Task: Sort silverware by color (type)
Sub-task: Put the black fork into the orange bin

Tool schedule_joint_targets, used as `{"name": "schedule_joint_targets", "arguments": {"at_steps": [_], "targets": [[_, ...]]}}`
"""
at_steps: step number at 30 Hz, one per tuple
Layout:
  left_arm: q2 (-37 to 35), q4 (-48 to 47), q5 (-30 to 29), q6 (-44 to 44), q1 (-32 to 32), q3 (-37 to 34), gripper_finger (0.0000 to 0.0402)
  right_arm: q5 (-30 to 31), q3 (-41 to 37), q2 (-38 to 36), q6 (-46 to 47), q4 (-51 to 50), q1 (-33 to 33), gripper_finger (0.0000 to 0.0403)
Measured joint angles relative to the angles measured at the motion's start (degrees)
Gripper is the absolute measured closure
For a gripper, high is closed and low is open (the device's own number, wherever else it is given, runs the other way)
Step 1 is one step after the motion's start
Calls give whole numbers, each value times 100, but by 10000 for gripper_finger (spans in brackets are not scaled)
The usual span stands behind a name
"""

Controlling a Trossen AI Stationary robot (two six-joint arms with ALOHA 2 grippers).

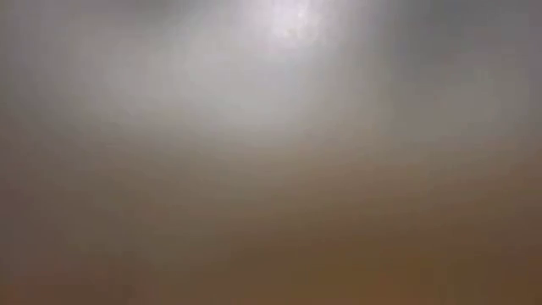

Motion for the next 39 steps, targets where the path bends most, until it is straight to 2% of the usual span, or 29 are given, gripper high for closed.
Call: {"name": "schedule_joint_targets", "arguments": {"at_steps": [8,14,21,29,35,39], "targets": [[774,-2269,580,-229,21,1273,386,0,0,0,22,0,0,310],[1011,-2734,675,-59,25,1767,400,2,0,0,120,4,0,310],[814,-3368,676,-289,5,1769,391,2,0,0,247,7,0,310],[402,-4921,718,-843,-438,1660,386,7,0,0,389,16,0,310],[-98,-5094,1135,-1772,-1163,870,386,167,0,0,544,20,0,310],[-417,-5077,1192,-2671,-1728,310,386,369,0,0,553,22,-17,310]]}}
